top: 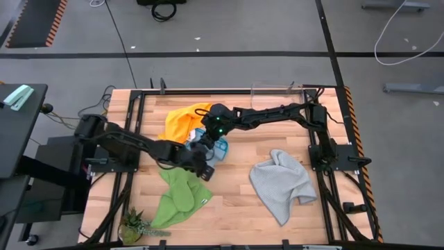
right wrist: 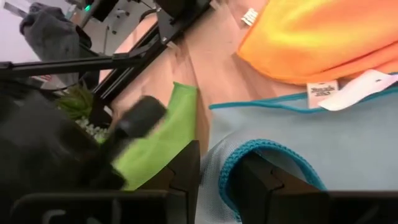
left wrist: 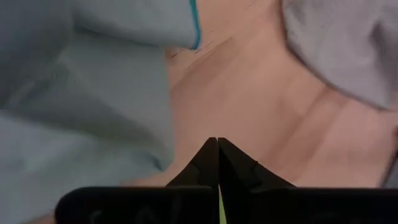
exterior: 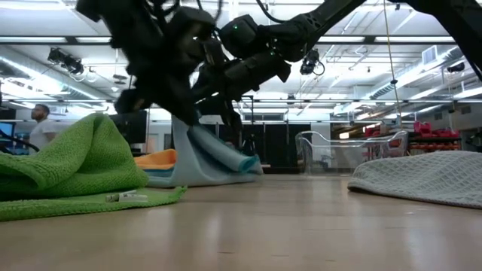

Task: Fold microfiber towels
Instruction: Fold the blue microfiber cloth

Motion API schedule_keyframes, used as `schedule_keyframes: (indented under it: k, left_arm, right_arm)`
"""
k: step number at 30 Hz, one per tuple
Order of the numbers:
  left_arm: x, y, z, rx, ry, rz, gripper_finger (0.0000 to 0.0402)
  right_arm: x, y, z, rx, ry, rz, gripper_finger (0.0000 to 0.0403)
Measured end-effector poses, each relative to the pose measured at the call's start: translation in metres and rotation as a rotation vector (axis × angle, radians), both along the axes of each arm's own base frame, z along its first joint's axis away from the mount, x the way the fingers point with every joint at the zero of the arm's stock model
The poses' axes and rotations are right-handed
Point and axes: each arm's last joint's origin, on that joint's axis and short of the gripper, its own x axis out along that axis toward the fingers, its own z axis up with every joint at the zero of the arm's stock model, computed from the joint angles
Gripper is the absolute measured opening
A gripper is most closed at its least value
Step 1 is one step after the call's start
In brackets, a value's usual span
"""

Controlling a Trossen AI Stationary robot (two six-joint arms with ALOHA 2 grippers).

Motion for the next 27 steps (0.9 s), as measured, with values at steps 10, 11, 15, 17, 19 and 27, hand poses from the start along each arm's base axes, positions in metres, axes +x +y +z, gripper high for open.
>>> schedule_keyframes:
  k: [10,11,15,17,19,27]
  left_arm:
    - [0.027,0.001,-0.022,0.078,0.179,0.013,0.0005]
    - [0.025,0.000,-0.023,0.085,0.200,0.016,0.0007]
    - [0.020,-0.003,-0.026,0.090,0.247,0.075,0.0017]
    - [0.018,-0.005,-0.027,0.084,0.265,0.094,0.0013]
    - [0.016,-0.006,-0.027,0.093,0.283,0.110,0.0007]
    - [0.005,-0.003,-0.041,0.072,0.317,0.224,0.0019]
  right_arm:
    - [-0.001,0.002,-0.002,0.019,0.023,-0.006,0.0089]
    - [-0.001,0.002,-0.001,0.018,0.021,-0.008,0.0089]
    - [0.001,0.001,0.000,0.004,0.000,-0.023,0.0089]
    - [0.000,-0.001,0.003,0.000,-0.009,-0.036,0.0089]
    - [0.000,-0.002,0.006,0.010,-0.022,-0.046,0.0089]
    - [0.001,-0.003,0.007,0.041,-0.030,-0.063,0.0098]
